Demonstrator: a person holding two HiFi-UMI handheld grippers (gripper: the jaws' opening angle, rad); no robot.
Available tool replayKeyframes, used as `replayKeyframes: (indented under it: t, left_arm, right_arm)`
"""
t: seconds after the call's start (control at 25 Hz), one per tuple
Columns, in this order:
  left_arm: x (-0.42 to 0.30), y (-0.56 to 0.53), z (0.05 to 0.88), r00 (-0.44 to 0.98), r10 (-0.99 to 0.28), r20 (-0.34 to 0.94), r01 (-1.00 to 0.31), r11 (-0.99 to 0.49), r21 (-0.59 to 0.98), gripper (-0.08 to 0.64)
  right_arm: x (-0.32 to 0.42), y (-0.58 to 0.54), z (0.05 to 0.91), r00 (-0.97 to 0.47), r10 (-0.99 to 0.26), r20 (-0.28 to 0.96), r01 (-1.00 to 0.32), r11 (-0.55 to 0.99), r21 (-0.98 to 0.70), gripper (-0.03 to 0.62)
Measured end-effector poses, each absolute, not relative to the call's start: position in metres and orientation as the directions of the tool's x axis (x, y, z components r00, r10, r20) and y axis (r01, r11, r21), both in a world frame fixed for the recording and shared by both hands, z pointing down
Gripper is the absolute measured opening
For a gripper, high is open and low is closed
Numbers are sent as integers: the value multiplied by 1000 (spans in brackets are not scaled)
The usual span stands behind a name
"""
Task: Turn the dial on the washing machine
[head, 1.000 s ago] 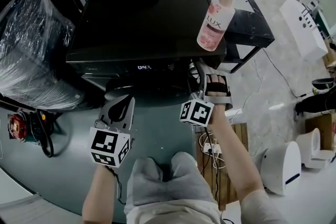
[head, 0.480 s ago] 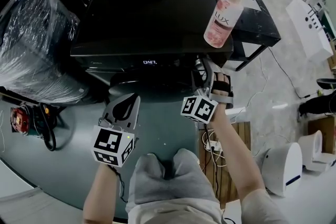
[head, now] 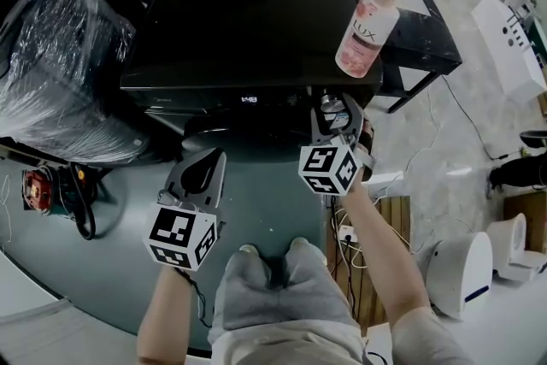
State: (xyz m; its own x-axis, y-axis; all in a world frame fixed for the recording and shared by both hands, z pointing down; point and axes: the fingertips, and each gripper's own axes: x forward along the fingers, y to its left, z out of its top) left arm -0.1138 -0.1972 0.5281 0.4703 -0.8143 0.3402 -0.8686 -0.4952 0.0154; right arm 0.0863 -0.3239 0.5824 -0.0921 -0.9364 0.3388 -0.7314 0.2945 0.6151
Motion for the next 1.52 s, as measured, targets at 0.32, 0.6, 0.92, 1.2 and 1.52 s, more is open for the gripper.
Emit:
replayKeyframes:
  t: [0.32,0.6,0.92,1.2,1.52]
  left_arm:
    - [-123,-202,516,424,-852,308,-897,-441,13,20]
    - [-114,-198,512,436,-842,318,-883,-469,-31,20]
    - [-108,-200,509,454,-833,317,-875,-484,-19,20]
    - [-107,-201,506,466,-825,319,-870,-493,-7,20]
    - [-113,-203,506,465,-823,327,-870,-492,0,20]
  right_arm:
    - [92,-327,572,-114,-927,356,-892,253,374,283]
    - [100,-329,573,-142,-928,346,-964,208,163,281]
    - [108,-331,574,-167,-923,347,-985,170,-21,281]
    - [114,-330,585,-224,-902,369,-943,104,-318,295]
    - [115,-330,589,-249,-900,357,-895,74,-440,296]
